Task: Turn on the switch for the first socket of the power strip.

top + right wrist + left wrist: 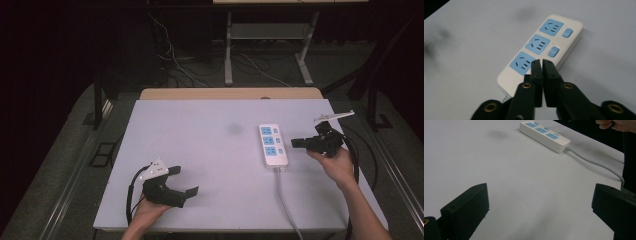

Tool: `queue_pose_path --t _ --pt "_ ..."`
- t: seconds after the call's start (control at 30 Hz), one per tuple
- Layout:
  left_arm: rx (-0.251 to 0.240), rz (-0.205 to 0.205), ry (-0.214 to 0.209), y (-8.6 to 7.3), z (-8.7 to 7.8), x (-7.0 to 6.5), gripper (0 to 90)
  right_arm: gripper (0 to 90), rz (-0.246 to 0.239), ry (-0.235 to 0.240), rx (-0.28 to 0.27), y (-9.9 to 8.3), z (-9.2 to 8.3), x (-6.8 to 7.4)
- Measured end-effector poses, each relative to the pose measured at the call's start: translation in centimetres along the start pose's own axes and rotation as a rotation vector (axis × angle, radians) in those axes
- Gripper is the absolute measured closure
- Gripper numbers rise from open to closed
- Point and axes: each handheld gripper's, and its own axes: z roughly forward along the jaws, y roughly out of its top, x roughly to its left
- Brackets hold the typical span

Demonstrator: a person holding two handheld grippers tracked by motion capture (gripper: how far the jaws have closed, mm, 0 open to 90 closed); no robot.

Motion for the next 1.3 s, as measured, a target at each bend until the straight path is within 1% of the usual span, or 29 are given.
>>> queue_pose_path --t 0.07,0.1,0.13,0.17,0.2,0.3,0.37,0.4,0.43,0.47,0.5,0.53,0.6,0.63,0.67,0.7,0.77,0.8,1.0,1.27,1.3 --pt "-0.002 0.0 0.0 0.0 0.0 0.0 0.0 79.1 0.007 -0.017 -0.012 0.0 -0.4 0.3" --pt "-0.003 -0.001 0.001 0.0 0.0 0.0 0.0 72.6 0.021 -0.032 -0.028 -0.1 -0.8 0.5" --pt "-0.005 -0.001 0.0 0.0 0.0 -0.1 0.0 72.6 0.021 -0.032 -0.028 -0.1 -0.8 0.5" --pt "-0.006 -0.001 0.001 0.0 0.0 -0.1 0.0 65.3 0.033 -0.041 -0.046 -0.1 -1.3 0.8" --pt "-0.006 -0.001 0.0 0.0 -0.1 -0.1 0.0 65.3 0.033 -0.041 -0.046 -0.1 -1.3 0.8" --pt "-0.006 -0.002 0.001 0.0 -0.1 -0.1 0.0 53.3 0.04 -0.059 -0.072 -0.2 -1.9 1.4" --pt "-0.007 -0.002 0.0 0.0 -0.1 -0.1 0.0 43.5 0.036 -0.07 -0.083 -0.3 -2.3 1.7" --pt "-0.007 -0.002 0.0 0.0 -0.1 -0.1 0.0 33.2 0.038 -0.093 -0.09 -0.3 -2.5 2.1" --pt "-0.007 -0.002 0.001 0.0 -0.1 -0.1 0.0 33.2 0.038 -0.093 -0.09 -0.3 -2.5 2.1" --pt "-0.007 -0.002 0.001 0.0 -0.1 -0.1 0.0 29.8 0.041 -0.095 -0.093 -0.4 -2.7 2.3" --pt "-0.006 -0.002 0.001 0.0 -0.1 -0.1 0.0 19.7 0.053 -0.096 -0.098 -0.5 -2.9 2.6" --pt "-0.006 -0.001 0.001 0.0 -0.1 -0.1 0.0 19.7 0.053 -0.096 -0.098 -0.5 -2.9 2.6" --pt "-0.007 -0.002 0.001 0.0 -0.1 -0.1 0.0 10.0 0.057 -0.094 -0.096 -0.6 -3.1 3.1" --pt "-0.007 -0.002 0.001 0.0 -0.1 -0.1 0.0 9.4 0.056 -0.09 -0.096 -0.7 -3.2 3.3" --pt "-0.007 -0.002 0.001 0.0 -0.1 -0.1 0.0 2.7 0.048 -0.082 -0.096 -0.8 -3.4 3.6" --pt "-0.006 -0.003 0.001 0.0 -0.1 -0.1 0.0 0.0 0.04 -0.073 -0.101 -1.0 -3.6 4.2" --pt "-0.006 -0.003 0.002 0.0 -0.1 -0.2 0.0 0.0 0.035 -0.065 -0.109 -1.2 -3.8 4.5" --pt "-0.007 -0.004 0.002 0.0 -0.1 -0.2 0.0 0.0 0.032 -0.054 -0.115 -1.3 -3.9 4.7" --pt "-0.005 -0.004 0.002 0.0 -0.1 -0.3 0.0 0.0 -0.007 -0.019 -0.128 -2.1 -4.3 6.1" --pt "-0.006 -0.005 0.001 0.0 -0.1 -0.3 0.0 0.0 -0.015 0.022 -0.152 -3.5 -4.4 7.1" --pt "-0.006 -0.005 0.001 0.0 -0.1 -0.3 0.0 0.0 -0.016 0.026 -0.158 -3.9 -4.3 7.2"
